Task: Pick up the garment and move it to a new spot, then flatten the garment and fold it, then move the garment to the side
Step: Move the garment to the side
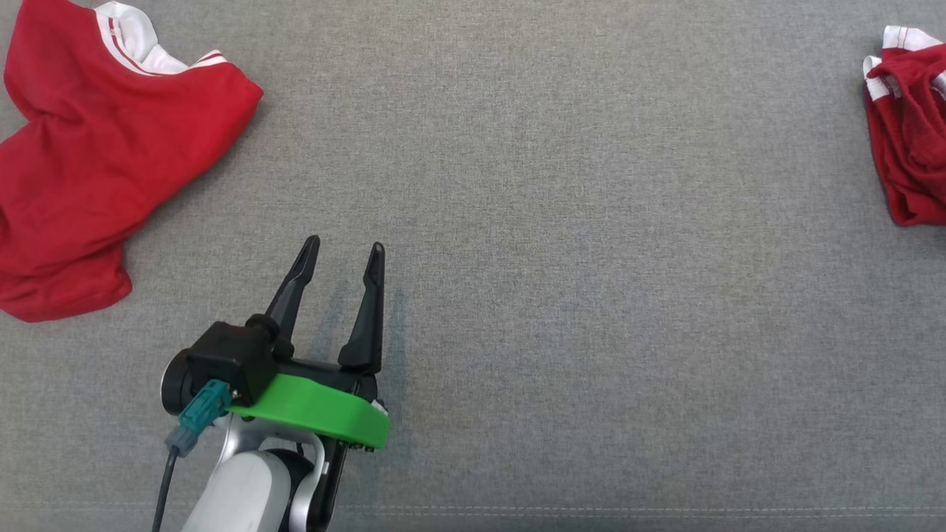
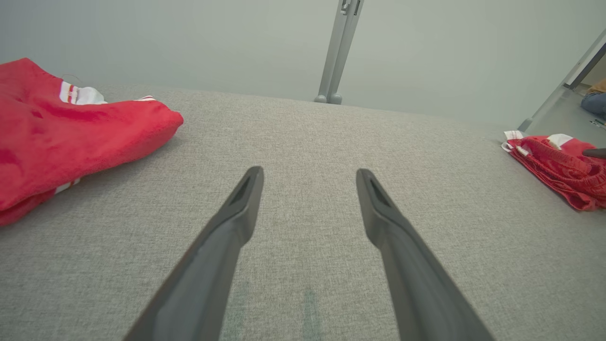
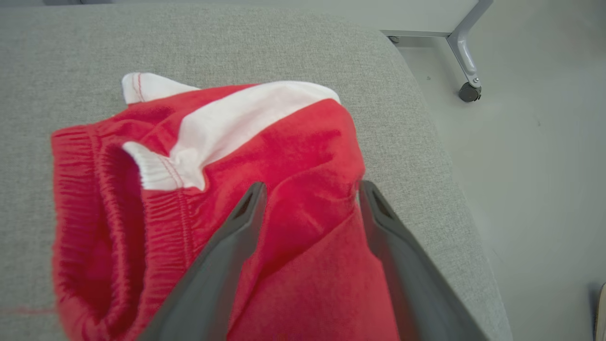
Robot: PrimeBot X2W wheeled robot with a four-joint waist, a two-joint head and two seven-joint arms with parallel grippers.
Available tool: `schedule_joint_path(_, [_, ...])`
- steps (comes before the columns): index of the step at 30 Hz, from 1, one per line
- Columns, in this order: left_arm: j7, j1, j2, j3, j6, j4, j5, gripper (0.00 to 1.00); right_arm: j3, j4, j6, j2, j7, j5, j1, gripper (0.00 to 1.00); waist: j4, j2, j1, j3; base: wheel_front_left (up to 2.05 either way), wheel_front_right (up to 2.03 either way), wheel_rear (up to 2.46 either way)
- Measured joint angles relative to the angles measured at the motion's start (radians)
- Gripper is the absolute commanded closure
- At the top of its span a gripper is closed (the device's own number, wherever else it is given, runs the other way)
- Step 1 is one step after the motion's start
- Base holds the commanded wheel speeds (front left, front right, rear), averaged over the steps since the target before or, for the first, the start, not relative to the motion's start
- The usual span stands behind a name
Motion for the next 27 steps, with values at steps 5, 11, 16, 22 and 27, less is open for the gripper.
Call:
schedule_joint_path(5, [0.000, 0.000, 0.000, 0.002, 0.000, 0.001, 0.000, 0.00, 0.000, 0.012, -0.005, -0.003, -0.008, 0.000, -0.002, 0.00, -0.003, 0.0000, 0.0000, -0.002, 0.00, 0.00, 0.00])
schedule_joint_path(11, [0.000, 0.000, -0.001, 0.003, 0.000, 0.002, 0.000, 0.00, 0.001, 0.030, -0.005, -0.014, -0.009, -0.001, -0.007, 0.00, -0.010, 0.0000, 0.0000, -0.007, 0.00, 0.00, 0.00])
schedule_joint_path(16, [0.000, 0.000, -0.002, 0.004, 0.000, 0.002, 0.000, 0.00, 0.001, 0.042, -0.005, -0.023, -0.010, -0.001, -0.014, 0.00, -0.016, 0.0000, 0.0000, -0.011, 0.00, 0.00, 0.00])
schedule_joint_path(22, [0.000, 0.000, -0.002, 0.004, 0.000, 0.003, 0.000, 0.00, 0.002, 0.053, -0.005, -0.026, -0.010, -0.002, -0.015, 0.00, -0.023, 0.0000, 0.0000, -0.013, 0.00, 0.00, 0.00])
schedule_joint_path(27, [0.000, 0.000, -0.002, 0.008, 0.000, 0.003, 0.000, 0.00, 0.000, 0.060, -0.005, -0.025, -0.019, -0.001, -0.015, 0.00, -0.029, 0.0000, 0.0000, -0.015, 0.00, 0.00, 0.00])
